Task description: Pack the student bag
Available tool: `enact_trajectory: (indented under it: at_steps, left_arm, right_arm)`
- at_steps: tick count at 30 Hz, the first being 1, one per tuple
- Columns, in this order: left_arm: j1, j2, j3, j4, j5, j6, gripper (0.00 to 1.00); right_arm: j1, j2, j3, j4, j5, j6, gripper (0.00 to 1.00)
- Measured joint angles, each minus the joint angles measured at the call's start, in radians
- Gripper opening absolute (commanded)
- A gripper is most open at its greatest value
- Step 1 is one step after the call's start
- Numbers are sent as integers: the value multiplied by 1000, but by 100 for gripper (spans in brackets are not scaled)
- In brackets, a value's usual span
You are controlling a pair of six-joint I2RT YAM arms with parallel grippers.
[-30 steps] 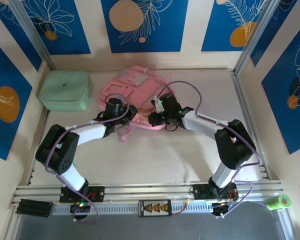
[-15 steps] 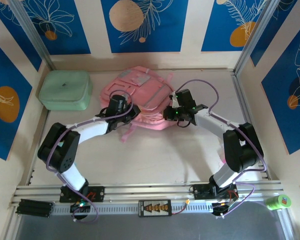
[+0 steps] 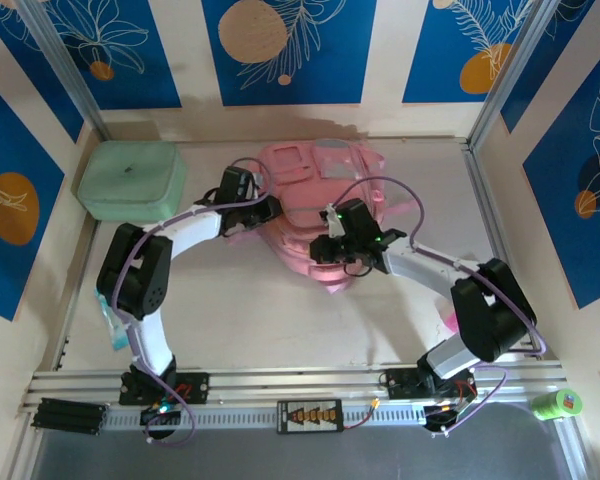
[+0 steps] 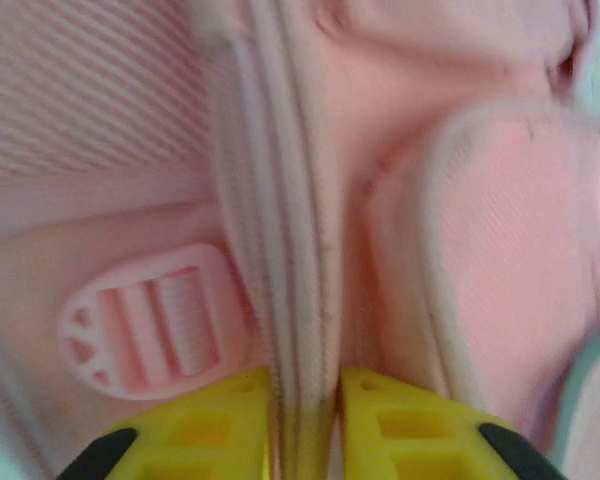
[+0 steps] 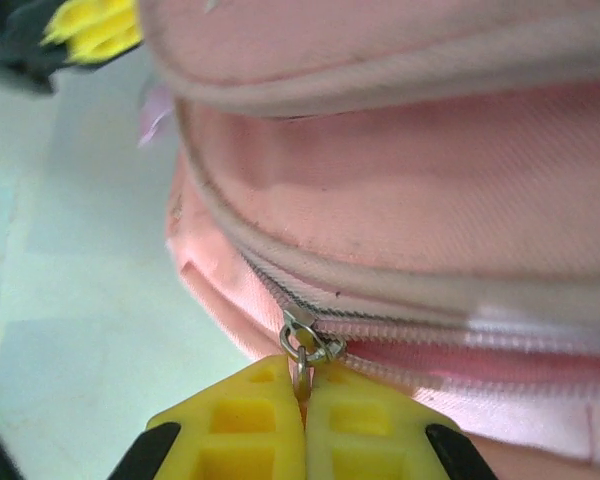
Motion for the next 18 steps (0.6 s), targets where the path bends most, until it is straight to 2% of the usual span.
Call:
enact_trajectory:
  at_steps: [4, 6, 12, 18]
  left_arm:
    - [64, -33, 0, -26, -68, 27, 54]
    - [81, -77, -14, -60, -109, 35, 58]
    - [89, -257, -74, -143, -167, 29, 60]
    - [83, -320, -155, -85, -89, -51, 55]
  right_arm:
    - [29, 95, 107, 6, -36, 46, 0]
    - [32, 140, 163, 7, -58, 72, 0]
    - [32, 252, 311, 11, -116, 124, 0]
    - [36, 301, 363, 10, -149, 133, 0]
